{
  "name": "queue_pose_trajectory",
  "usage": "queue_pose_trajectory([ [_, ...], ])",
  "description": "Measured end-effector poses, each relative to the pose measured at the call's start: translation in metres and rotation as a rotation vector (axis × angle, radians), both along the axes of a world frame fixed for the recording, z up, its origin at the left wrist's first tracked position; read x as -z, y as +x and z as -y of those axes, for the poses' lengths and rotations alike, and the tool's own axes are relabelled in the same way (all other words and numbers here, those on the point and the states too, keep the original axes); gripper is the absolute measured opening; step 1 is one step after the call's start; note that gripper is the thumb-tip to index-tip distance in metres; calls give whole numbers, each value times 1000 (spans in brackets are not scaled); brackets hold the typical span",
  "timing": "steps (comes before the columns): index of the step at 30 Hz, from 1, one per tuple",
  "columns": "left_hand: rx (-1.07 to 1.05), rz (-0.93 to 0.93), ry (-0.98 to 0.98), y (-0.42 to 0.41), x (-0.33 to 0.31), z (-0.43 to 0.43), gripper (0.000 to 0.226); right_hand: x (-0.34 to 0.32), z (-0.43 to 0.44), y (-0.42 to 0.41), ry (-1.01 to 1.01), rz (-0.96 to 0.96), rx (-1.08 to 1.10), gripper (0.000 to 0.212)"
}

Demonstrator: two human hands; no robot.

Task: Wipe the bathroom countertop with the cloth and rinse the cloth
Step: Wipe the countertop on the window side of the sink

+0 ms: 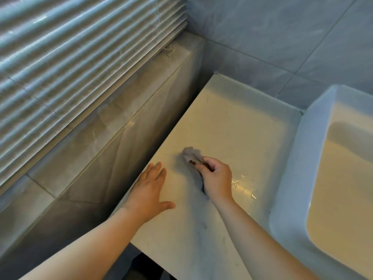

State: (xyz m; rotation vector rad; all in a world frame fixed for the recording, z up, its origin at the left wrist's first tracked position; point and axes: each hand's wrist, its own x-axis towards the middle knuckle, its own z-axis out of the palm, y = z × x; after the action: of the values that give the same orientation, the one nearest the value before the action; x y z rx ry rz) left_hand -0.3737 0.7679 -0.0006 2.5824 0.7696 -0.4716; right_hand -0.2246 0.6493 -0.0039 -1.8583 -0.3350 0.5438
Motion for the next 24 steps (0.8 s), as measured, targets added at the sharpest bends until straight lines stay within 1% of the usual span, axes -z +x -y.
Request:
queue_pose_trajectory([
  [3, -7, 1, -9, 0, -1, 2, 105, -14, 31, 20, 24, 58, 177, 20],
  [5, -13, 9, -13, -1, 0, 1, 106, -14, 49, 39, -41, 133, 220, 23],
  [9, -9, 19, -26, -2, 1, 1, 105, -1, 74, 69, -193, 226, 351, 15],
  [11, 2, 15, -33, -2, 1, -1, 105, 9, 80, 72, -250, 256, 386, 17],
  [13, 12, 8, -41, -3, 2, -3, 106, 17, 81, 70, -275, 266, 396, 20],
  [16, 48, 1, -23, -4, 3, -6, 106, 22, 70, 60, -261, 223, 396, 23],
  [21, 53, 50, -41, -10, 4, -9, 97, 14, 43, 17, -227, 292, 294, 25],
  [24, 83, 45, -36, -12, 4, -14, 95, 15, 34, -12, -227, 319, 215, 26],
])
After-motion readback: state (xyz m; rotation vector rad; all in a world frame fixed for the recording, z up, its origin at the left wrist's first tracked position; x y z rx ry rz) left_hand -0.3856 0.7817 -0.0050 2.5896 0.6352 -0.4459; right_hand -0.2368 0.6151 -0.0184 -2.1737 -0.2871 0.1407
